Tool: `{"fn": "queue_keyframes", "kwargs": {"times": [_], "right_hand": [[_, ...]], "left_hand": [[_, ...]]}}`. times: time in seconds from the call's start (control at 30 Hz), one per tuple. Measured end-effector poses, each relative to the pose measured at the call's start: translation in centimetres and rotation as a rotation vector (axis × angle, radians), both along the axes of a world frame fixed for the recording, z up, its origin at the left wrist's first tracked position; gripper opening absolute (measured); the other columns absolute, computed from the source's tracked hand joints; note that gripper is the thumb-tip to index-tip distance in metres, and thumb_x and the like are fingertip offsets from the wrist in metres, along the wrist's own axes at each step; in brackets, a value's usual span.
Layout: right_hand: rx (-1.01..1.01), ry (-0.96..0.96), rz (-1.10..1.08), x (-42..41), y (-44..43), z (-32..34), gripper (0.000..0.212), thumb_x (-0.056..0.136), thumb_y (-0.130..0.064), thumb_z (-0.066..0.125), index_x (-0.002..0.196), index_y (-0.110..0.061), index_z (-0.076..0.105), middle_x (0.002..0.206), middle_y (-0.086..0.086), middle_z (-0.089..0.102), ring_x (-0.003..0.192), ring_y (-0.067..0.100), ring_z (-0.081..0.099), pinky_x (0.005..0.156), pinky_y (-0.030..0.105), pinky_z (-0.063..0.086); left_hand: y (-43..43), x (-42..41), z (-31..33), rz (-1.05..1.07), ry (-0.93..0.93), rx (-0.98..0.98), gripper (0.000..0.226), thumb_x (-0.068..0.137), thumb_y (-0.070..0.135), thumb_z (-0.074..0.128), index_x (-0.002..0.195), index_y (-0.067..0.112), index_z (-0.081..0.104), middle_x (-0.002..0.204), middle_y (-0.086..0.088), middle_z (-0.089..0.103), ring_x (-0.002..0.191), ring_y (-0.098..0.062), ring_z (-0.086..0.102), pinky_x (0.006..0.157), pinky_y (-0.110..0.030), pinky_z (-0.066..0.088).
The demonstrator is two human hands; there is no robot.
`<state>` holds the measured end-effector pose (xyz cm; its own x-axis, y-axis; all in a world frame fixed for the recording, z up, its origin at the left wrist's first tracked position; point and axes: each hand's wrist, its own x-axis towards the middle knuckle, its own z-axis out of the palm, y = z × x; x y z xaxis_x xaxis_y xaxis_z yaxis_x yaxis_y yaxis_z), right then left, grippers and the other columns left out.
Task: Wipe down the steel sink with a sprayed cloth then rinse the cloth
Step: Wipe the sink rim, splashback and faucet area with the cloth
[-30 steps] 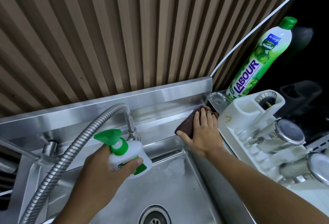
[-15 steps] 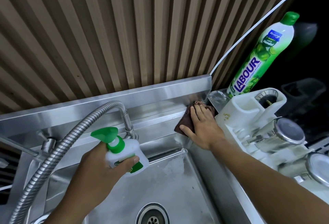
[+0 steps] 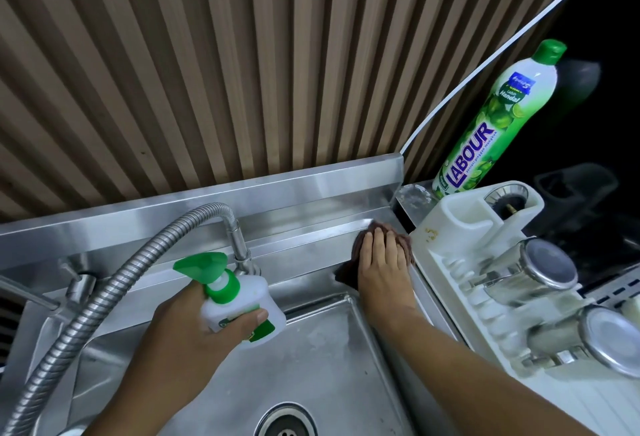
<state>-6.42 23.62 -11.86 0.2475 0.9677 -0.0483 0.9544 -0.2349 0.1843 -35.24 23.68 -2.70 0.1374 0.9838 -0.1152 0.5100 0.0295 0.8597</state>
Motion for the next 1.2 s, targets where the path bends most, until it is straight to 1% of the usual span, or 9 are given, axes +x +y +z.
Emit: {"fn": "queue_keyframes", "kwargs": {"times": [0.23,0.47,0.57,0.67,0.8,0.93,1.03,1.13,1.2], "right_hand": [[-0.081,0.021,-0.054,1.1,3.6,2.5,0.1,0.091,-0.033,0.058,0.155,0.003,-0.01,0.164,0.025,-0.002,0.151,0.043,-0.001,0.123,0.052,0.004],[0.021,0.293,0.034,-0.3,-1.4,0.7,0.086,0.08,-0.039,0.039,0.15,0.009,0.031,0.157,0.03,0.03,0.146,0.047,0.027,0.121,0.054,0.017],[0.069,0.44,-0.083,-1.3,1.2,1.8,0.086,0.083,-0.043,0.024,0.158,0.0,0.015,0.166,0.017,0.013,0.154,0.032,0.007,0.125,0.043,-0.001],[0.114,0.478,-0.119,-4.1,3.5,2.3,0.083,0.091,-0.046,0.023,0.158,-0.001,0.006,0.167,0.017,0.005,0.154,0.03,-0.002,0.125,0.042,-0.004],[0.109,0.464,0.151,-10.1,1.7,1.2,0.077,0.095,-0.042,0.036,0.158,-0.003,0.015,0.166,0.016,0.015,0.153,0.035,0.008,0.125,0.045,-0.001],[0.096,0.425,0.32,-8.3,1.6,0.7,0.077,0.089,-0.043,0.035,0.158,-0.01,0.025,0.164,0.007,0.027,0.151,0.029,0.021,0.126,0.045,0.005],[0.203,0.378,0.047,-3.5,2.3,0.3,0.079,0.085,-0.043,0.041,0.154,-0.008,0.024,0.156,0.013,0.035,0.142,0.032,0.03,0.121,0.048,0.02],[0.234,0.339,-0.299,-2.1,3.5,0.1,0.084,0.094,-0.052,0.031,0.156,0.003,0.017,0.162,0.021,0.024,0.15,0.037,0.017,0.122,0.048,0.011],[0.269,0.371,-0.322,-4.0,4.1,0.0,0.084,0.094,-0.053,0.03,0.156,0.002,0.019,0.163,0.02,0.024,0.151,0.038,0.015,0.123,0.051,0.01]], "left_hand": [[-0.1,-0.1,0.1,-0.016,0.013,0.022,0.035,0.063,0.037,0.091,0.088,0.032,0.068,0.084,0.028,0.07,0.078,0.001,0.065,0.072,-0.031,0.054],[0.0,-0.2,0.4,-0.027,-0.005,0.005,0.037,0.064,0.039,0.091,0.091,0.031,0.068,0.086,0.027,0.071,0.081,0.001,0.066,0.075,-0.031,0.053],[0.1,-0.6,0.6,-0.015,0.002,-0.003,0.036,0.064,0.04,0.091,0.091,0.035,0.068,0.085,0.021,0.073,0.078,-0.006,0.069,0.077,-0.04,0.058],[0.1,-0.8,0.9,0.007,-0.019,-0.007,0.043,0.061,0.043,0.093,0.094,0.044,0.065,0.086,0.019,0.073,0.079,-0.012,0.072,0.075,-0.046,0.06],[-0.1,-0.8,1.2,0.016,-0.008,0.009,0.037,0.062,0.035,0.092,0.089,0.032,0.067,0.086,0.028,0.07,0.081,0.002,0.066,0.078,-0.041,0.058],[-0.1,-0.8,1.2,0.018,-0.026,-0.014,0.039,0.065,0.031,0.092,0.093,0.039,0.067,0.085,0.023,0.071,0.077,-0.003,0.068,0.075,-0.043,0.06],[-0.1,-0.8,1.2,0.01,-0.019,0.0,0.035,0.065,0.035,0.091,0.09,0.039,0.067,0.083,0.024,0.071,0.075,-0.005,0.069,0.073,-0.037,0.058],[-0.2,-0.9,1.3,-0.002,-0.021,0.017,0.032,0.067,0.035,0.09,0.087,0.032,0.066,0.084,0.026,0.07,0.078,-0.001,0.066,0.069,-0.026,0.052],[-0.3,-1.0,1.2,-0.001,-0.031,0.012,0.033,0.067,0.035,0.09,0.088,0.032,0.066,0.085,0.027,0.07,0.079,-0.001,0.067,0.069,-0.024,0.051]]}}
